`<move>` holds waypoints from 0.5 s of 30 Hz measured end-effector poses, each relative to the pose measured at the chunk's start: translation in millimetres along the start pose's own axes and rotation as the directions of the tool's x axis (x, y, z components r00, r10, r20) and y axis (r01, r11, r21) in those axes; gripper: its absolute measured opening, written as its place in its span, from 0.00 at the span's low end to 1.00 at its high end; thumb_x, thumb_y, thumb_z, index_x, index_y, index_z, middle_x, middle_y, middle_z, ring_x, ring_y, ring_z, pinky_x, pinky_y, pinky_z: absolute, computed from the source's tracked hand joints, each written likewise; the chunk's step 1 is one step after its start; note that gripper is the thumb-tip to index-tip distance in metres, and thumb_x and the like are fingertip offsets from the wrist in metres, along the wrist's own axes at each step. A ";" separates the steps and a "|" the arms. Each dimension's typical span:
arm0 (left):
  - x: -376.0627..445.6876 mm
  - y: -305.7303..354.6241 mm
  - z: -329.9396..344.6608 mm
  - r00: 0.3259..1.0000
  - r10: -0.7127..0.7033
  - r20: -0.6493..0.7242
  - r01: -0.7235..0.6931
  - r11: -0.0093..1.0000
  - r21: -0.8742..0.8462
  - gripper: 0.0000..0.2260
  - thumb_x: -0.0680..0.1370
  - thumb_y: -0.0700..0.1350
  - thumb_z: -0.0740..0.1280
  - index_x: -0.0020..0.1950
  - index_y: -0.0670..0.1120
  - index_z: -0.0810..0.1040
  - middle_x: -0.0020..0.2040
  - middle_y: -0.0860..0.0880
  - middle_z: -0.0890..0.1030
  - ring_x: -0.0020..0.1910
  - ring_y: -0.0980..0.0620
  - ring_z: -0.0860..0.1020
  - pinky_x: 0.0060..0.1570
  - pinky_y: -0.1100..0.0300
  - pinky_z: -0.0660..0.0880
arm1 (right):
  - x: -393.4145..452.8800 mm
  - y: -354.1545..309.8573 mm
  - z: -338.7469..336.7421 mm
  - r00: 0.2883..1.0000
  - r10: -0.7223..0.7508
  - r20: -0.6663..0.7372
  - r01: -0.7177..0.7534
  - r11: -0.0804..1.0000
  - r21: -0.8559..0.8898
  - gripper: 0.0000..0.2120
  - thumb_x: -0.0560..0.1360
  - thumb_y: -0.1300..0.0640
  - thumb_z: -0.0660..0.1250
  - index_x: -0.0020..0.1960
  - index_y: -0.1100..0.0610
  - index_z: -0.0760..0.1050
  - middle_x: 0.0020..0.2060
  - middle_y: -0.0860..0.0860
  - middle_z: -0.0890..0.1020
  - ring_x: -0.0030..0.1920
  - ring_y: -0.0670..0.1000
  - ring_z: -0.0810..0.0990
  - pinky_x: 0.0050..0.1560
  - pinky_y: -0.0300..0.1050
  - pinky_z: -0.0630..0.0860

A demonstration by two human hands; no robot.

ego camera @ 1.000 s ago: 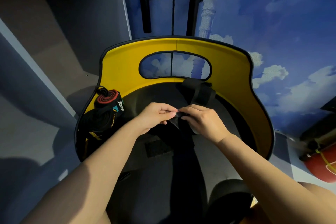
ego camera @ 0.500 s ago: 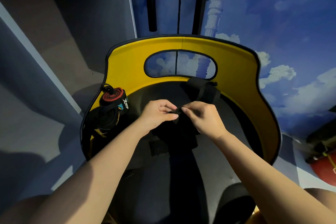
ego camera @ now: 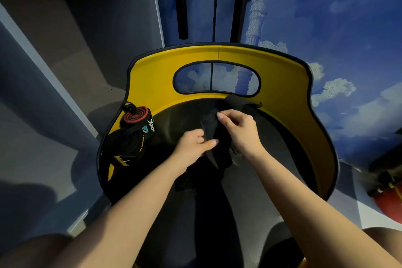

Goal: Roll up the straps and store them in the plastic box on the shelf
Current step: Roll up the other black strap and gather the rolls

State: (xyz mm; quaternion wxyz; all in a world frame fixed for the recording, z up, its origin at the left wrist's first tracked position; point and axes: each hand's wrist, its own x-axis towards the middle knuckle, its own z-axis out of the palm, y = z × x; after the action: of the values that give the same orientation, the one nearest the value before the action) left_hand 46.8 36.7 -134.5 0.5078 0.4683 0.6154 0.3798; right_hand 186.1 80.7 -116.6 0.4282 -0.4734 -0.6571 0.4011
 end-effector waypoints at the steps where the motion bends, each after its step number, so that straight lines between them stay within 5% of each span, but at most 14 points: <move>1: 1.7 -0.1 -1.2 1.000 0.001 -0.028 -0.002 1.000 -0.032 0.17 0.71 0.49 0.72 0.52 0.38 0.76 0.48 0.39 0.81 0.49 0.44 0.79 0.54 0.46 0.75 | 0.9 6.4 -0.6 1.000 0.019 0.011 -0.019 1.000 0.020 0.08 0.78 0.51 0.62 0.44 0.49 0.79 0.37 0.40 0.81 0.40 0.33 0.77 0.44 0.28 0.70; 3: 3.8 3.5 -5.1 0.996 -0.012 -0.086 0.003 0.995 -0.096 0.07 0.75 0.44 0.70 0.48 0.42 0.77 0.47 0.42 0.81 0.49 0.46 0.79 0.51 0.52 0.75 | -0.1 21.8 -3.2 0.990 0.123 0.068 -0.127 0.990 0.058 0.14 0.80 0.46 0.57 0.48 0.48 0.80 0.43 0.43 0.83 0.48 0.38 0.79 0.54 0.35 0.72; 5: 6.6 8.3 -10.6 0.992 -0.027 -0.121 0.008 0.989 -0.150 0.04 0.78 0.39 0.65 0.51 0.43 0.77 0.49 0.44 0.80 0.50 0.47 0.79 0.47 0.57 0.77 | -7.5 39.8 -6.7 0.957 0.236 0.167 -0.225 0.971 -0.081 0.18 0.81 0.45 0.54 0.58 0.52 0.79 0.55 0.48 0.81 0.61 0.46 0.77 0.62 0.37 0.68; 9: 11.7 15.6 -20.8 0.991 -0.037 -0.131 0.011 0.982 -0.188 0.11 0.79 0.38 0.62 0.61 0.40 0.74 0.52 0.44 0.79 0.46 0.50 0.78 0.37 0.64 0.77 | -25.6 76.3 -11.6 0.885 0.277 0.373 -0.001 0.804 -0.594 0.19 0.82 0.49 0.53 0.70 0.54 0.68 0.71 0.49 0.69 0.73 0.48 0.62 0.69 0.39 0.59; 12: 14.0 19.4 -26.7 0.995 -0.031 -0.093 0.015 0.986 -0.165 0.11 0.79 0.40 0.63 0.61 0.41 0.75 0.49 0.46 0.80 0.44 0.53 0.79 0.39 0.62 0.77 | -29.0 90.1 -20.3 0.884 0.260 0.388 0.097 0.709 -0.698 0.20 0.82 0.48 0.52 0.72 0.52 0.66 0.73 0.46 0.65 0.75 0.47 0.57 0.74 0.46 0.55; 15: 14.4 25.2 -28.7 0.999 -0.007 -0.040 0.002 0.992 -0.125 0.10 0.79 0.41 0.63 0.59 0.42 0.76 0.48 0.47 0.81 0.44 0.54 0.80 0.37 0.63 0.77 | -32.1 99.2 -38.7 0.920 0.230 0.316 0.105 0.633 -0.767 0.19 0.81 0.47 0.53 0.69 0.49 0.70 0.70 0.45 0.70 0.73 0.48 0.63 0.71 0.46 0.62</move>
State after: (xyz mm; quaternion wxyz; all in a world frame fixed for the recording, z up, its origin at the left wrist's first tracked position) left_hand 22.8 57.7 -108.9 0.5244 0.4263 0.6015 0.4260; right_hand 256.2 77.3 -202.9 0.0324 -0.5448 -0.8181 0.1812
